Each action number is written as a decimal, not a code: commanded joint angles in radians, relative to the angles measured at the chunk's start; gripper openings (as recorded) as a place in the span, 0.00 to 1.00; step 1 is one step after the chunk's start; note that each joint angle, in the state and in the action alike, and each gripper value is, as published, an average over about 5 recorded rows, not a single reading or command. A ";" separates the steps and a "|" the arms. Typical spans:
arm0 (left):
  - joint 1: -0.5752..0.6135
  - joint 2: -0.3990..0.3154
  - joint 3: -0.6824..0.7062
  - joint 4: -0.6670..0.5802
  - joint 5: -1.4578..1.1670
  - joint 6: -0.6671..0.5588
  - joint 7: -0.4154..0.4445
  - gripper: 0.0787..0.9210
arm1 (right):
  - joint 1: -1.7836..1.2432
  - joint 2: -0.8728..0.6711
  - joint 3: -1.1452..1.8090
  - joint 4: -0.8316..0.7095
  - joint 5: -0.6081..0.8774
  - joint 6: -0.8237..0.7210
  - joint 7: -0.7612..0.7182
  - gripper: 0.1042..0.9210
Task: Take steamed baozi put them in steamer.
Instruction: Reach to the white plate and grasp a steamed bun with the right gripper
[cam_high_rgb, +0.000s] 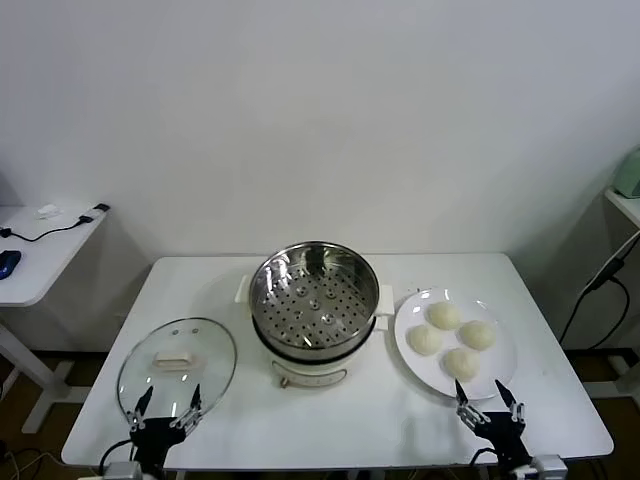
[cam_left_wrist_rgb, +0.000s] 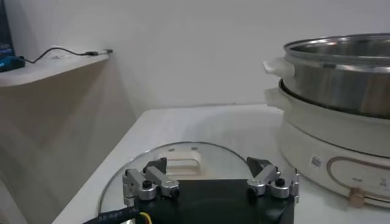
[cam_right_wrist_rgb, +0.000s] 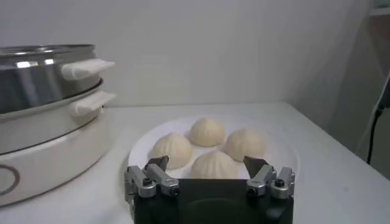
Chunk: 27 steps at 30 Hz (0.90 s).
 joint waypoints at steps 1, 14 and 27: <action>0.001 0.000 0.001 -0.004 0.000 0.003 -0.001 0.88 | 0.127 -0.015 0.019 -0.015 -0.008 -0.051 0.033 0.88; -0.013 -0.001 0.005 -0.020 -0.012 0.011 -0.005 0.88 | 1.066 -0.529 -0.535 -0.493 -0.109 -0.230 -0.389 0.88; -0.017 -0.006 0.014 -0.018 -0.011 0.014 -0.009 0.88 | 1.723 -0.730 -1.426 -0.660 -0.261 -0.050 -1.107 0.88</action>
